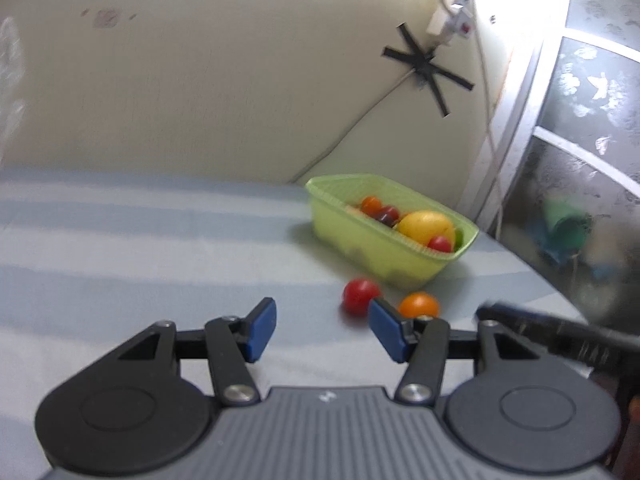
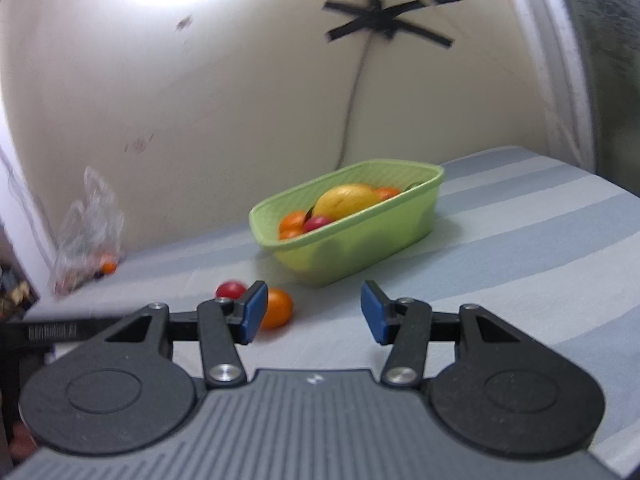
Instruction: Organize fruits
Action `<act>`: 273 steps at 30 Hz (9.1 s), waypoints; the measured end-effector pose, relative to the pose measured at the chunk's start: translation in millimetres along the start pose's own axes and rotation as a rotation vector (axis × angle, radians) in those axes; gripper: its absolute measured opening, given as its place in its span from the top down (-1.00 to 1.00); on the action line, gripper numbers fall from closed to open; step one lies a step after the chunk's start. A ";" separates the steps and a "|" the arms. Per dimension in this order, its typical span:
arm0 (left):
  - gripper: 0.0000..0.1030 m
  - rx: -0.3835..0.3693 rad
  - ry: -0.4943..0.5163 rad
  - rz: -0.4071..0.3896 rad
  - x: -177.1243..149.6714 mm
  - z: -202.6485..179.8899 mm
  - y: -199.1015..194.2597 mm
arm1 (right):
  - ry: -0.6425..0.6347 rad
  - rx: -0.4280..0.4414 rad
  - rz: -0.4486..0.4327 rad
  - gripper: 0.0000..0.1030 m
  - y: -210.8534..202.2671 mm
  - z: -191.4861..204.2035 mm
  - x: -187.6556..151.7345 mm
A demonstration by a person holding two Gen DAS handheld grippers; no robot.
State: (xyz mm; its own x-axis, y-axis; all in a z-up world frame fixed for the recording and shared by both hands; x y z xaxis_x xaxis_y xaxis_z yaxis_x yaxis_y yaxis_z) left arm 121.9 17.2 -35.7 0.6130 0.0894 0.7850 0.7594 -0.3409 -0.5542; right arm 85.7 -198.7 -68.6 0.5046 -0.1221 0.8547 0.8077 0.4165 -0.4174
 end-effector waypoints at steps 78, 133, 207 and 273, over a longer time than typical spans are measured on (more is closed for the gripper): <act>0.40 0.080 0.172 0.083 -82.4 -33.8 -50.8 | -0.291 0.034 0.169 0.08 -4.4 57.3 -46.8; 0.39 0.039 0.151 0.074 -79.1 -40.5 -38.4 | -0.374 0.107 0.174 0.25 -11.3 76.1 -63.0; -0.10 0.202 0.084 0.051 -0.3 -72.1 -5.8 | 0.039 -0.078 -0.129 0.15 -12.5 -10.3 14.2; -0.99 0.546 0.044 0.018 -69.9 -46.7 -50.4 | 0.177 0.012 -0.005 -0.31 -36.9 13.0 -47.0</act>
State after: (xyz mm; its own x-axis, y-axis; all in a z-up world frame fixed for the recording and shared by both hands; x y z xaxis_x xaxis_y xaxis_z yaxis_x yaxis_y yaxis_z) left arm 30.6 -15.7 -49.7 0.6262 0.0446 0.7784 0.7589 0.1939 -0.6217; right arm 28.2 -196.5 -89.4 0.5476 -0.2805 0.7883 0.8069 0.4263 -0.4089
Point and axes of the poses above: each gripper's, at about its wrist camera, not at the fingertips, and y roughly the way its jaws point, z to its left, x to its top, the point moved 5 cm from there along y, roughly the way its jaws point, and after that the axes turned 6 degrees about z, right-handed, at the moved point
